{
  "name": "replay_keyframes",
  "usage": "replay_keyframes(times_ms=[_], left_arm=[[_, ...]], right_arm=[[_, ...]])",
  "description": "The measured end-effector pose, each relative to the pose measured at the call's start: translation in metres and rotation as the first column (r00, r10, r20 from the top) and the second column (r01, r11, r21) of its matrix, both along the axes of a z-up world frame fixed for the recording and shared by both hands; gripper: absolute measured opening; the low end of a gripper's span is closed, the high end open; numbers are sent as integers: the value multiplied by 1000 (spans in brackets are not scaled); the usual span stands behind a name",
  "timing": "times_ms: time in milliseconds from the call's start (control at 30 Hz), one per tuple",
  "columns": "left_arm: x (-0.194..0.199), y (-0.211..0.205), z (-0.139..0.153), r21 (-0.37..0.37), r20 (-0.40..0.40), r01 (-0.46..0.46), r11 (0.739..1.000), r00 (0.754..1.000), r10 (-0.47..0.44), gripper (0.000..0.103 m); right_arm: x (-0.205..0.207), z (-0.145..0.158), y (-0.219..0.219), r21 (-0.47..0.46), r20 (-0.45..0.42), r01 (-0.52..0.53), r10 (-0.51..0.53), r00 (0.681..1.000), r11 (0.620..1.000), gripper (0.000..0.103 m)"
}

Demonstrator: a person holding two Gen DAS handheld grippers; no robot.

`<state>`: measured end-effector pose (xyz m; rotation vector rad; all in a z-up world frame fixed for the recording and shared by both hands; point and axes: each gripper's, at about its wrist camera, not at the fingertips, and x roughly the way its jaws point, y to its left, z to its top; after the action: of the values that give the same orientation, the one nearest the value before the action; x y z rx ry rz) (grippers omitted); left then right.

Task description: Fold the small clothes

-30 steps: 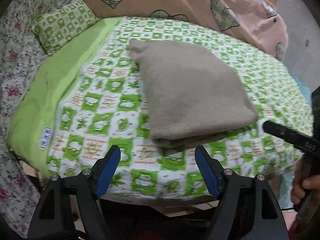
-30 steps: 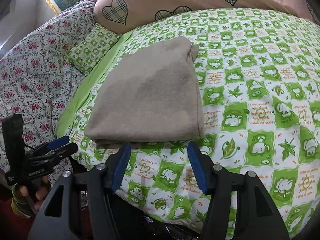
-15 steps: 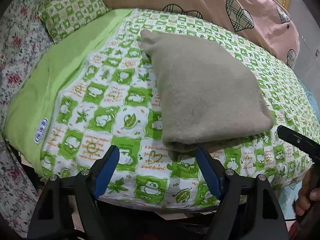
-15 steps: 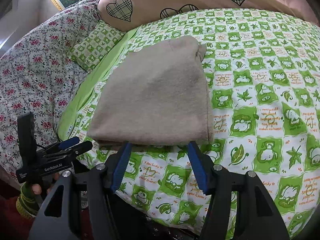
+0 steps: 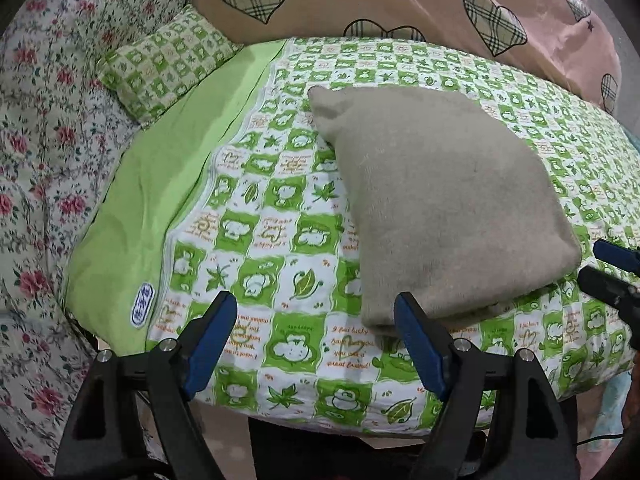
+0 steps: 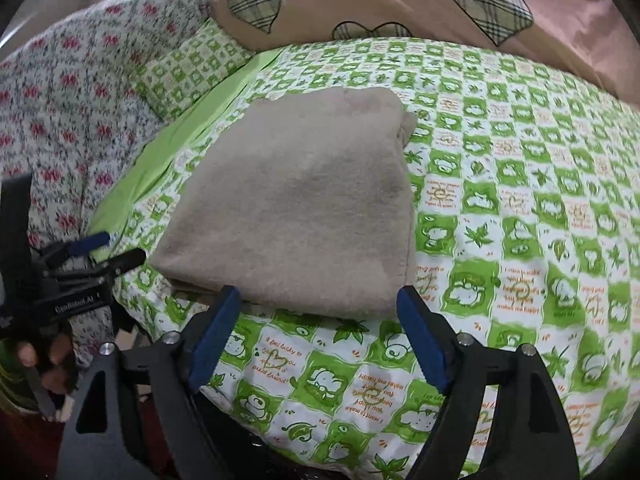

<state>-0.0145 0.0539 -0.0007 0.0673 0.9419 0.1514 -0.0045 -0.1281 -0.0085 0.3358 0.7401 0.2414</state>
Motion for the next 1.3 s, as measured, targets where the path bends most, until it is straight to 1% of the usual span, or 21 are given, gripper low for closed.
replay_keyframes(times_ms=[100,200,400,567,867,1033,1200,1300], left_arm=[[5,0,3,-3,10,7,1000,1000,-7,82],[11,0,7,-1,17,3,1000,1000,-3,82],[27,-3,15,19,16,1,1000,1000,-1,83],[38,0,16,-15,10,4,1000,1000,-4,83],[57,3,20,4,23,-8,1000,1000,8,83],[63,4,21,-3,33,-6,1000,999,6,83],[65,-2,19,-15,24,5,1000,1000,-5,83],[64,-6,17,-17,21,15,1000,1000,-15,83]], right_arm=[[4,3,5,-38,0,-25,25,1000,999,82],[10,6,5,-56,0,-31,31,1000,998,82],[24,15,2,-75,-2,-23,23,1000,997,82],[39,19,2,-85,-18,-29,27,999,996,82],[60,23,3,-114,-39,-44,40,998,992,82],[68,24,-3,-96,-44,-44,40,998,994,82],[74,25,-4,-63,-46,-38,35,998,997,83],[76,25,-4,-61,-43,-40,37,998,997,82]])
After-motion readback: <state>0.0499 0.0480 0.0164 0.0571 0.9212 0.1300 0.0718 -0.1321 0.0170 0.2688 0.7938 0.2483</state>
